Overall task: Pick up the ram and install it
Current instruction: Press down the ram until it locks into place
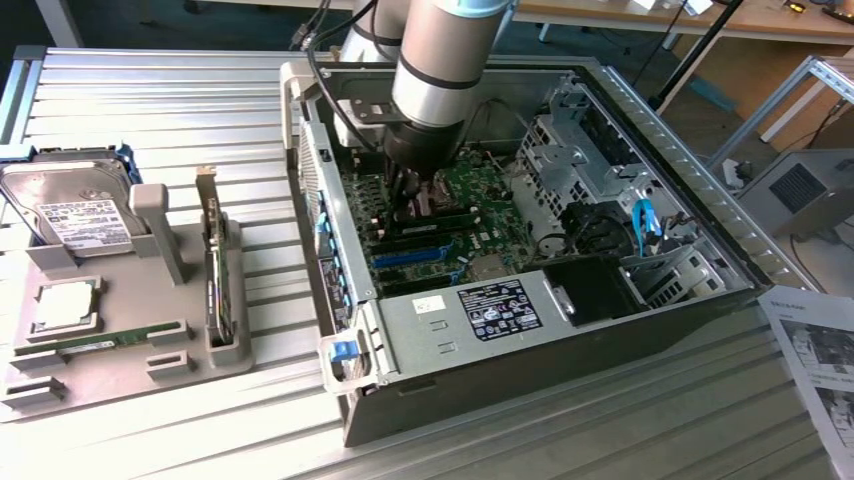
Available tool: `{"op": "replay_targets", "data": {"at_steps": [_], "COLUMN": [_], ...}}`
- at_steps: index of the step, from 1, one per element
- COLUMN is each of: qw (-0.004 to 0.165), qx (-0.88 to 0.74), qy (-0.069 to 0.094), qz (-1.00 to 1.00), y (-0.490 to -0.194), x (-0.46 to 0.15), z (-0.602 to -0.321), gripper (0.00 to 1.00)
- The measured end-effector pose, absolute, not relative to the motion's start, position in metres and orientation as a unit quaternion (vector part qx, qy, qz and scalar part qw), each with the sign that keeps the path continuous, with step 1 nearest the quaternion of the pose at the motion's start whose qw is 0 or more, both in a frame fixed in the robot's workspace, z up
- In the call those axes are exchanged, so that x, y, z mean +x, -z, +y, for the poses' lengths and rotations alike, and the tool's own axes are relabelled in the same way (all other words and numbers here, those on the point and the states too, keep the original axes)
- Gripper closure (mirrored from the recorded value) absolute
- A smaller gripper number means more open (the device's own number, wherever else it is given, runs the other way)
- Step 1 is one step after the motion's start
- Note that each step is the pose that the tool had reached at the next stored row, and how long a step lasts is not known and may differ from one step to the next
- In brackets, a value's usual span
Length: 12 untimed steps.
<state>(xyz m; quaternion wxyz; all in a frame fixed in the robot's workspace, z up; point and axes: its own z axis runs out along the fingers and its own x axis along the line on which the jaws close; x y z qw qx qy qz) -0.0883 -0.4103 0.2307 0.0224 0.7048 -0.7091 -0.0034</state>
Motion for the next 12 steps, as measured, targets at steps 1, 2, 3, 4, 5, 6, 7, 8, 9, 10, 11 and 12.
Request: {"op": "replay_targets", "data": {"at_steps": [1, 2, 3, 4, 5, 6, 7, 8, 9, 10, 11, 12], "qw": [0.022, 0.022, 0.022, 0.022, 0.022, 0.022, 0.022, 0.022, 0.022, 0.022, 0.022, 0.022], "qx": [0.705, 0.705, 0.705, 0.705, 0.705, 0.705, 0.705, 0.705, 0.705, 0.705, 0.705, 0.705], "qy": [0.003, 0.003, 0.003, 0.003, 0.003, 0.003, 0.003, 0.003, 0.003, 0.003, 0.003, 0.003], "qz": [-0.709, -0.709, -0.709, -0.709, -0.709, -0.709, -0.709, -0.709, -0.709, -0.709, -0.709, -0.709], "y": [-0.2307, -0.2307, -0.2307, -0.2306, -0.2303, -0.2302, -0.2302, -0.2302, -0.2302, -0.2302, -0.2302, -0.2302], "x": [-0.0883, -0.0883, -0.0882, -0.0883, -0.0883, -0.0883, -0.0883, -0.0883, -0.0883, -0.0883, -0.0883, -0.0883], "z": [-0.4103, -0.4103, -0.4103, -0.4103, -0.4103, -0.4103, -0.4103, -0.4103, -0.4103, -0.4103, -0.4103, -0.4103], "gripper": [0.89, 0.89, 0.89, 0.89, 0.89, 0.89, 0.89, 0.89, 0.89, 0.89, 0.89, 0.89]}}
